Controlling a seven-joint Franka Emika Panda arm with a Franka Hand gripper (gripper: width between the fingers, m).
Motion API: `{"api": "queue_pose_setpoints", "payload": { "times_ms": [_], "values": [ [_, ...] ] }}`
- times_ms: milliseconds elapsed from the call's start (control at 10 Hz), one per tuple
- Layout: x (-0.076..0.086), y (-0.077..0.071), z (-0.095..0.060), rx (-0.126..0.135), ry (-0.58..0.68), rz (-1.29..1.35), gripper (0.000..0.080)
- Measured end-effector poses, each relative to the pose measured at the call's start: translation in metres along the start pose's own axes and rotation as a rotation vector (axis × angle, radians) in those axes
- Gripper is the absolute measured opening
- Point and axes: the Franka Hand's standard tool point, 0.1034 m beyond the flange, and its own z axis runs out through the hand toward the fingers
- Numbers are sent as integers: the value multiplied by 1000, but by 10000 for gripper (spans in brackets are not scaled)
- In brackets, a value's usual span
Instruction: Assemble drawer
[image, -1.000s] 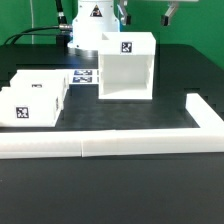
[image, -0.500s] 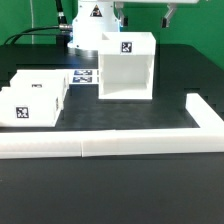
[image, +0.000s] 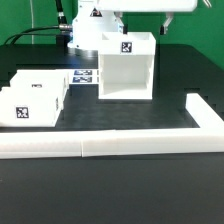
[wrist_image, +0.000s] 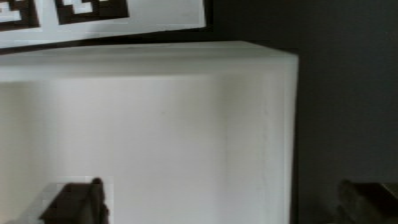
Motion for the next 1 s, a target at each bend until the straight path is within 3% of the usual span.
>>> {"api": "queue_pose_setpoints", "payload": {
  "times_ms": [400,600,700,900,1000],
  "values": [
    [-8,-11,13,-4,-10,22,649],
    [-7,-11,13,-4,-10,22,398],
    [-8,-11,13,-4,-10,22,398],
    [-8,-11,13,-4,-10,22,78],
    [-7,-11,13,-4,-10,22,78]
  ]
}}
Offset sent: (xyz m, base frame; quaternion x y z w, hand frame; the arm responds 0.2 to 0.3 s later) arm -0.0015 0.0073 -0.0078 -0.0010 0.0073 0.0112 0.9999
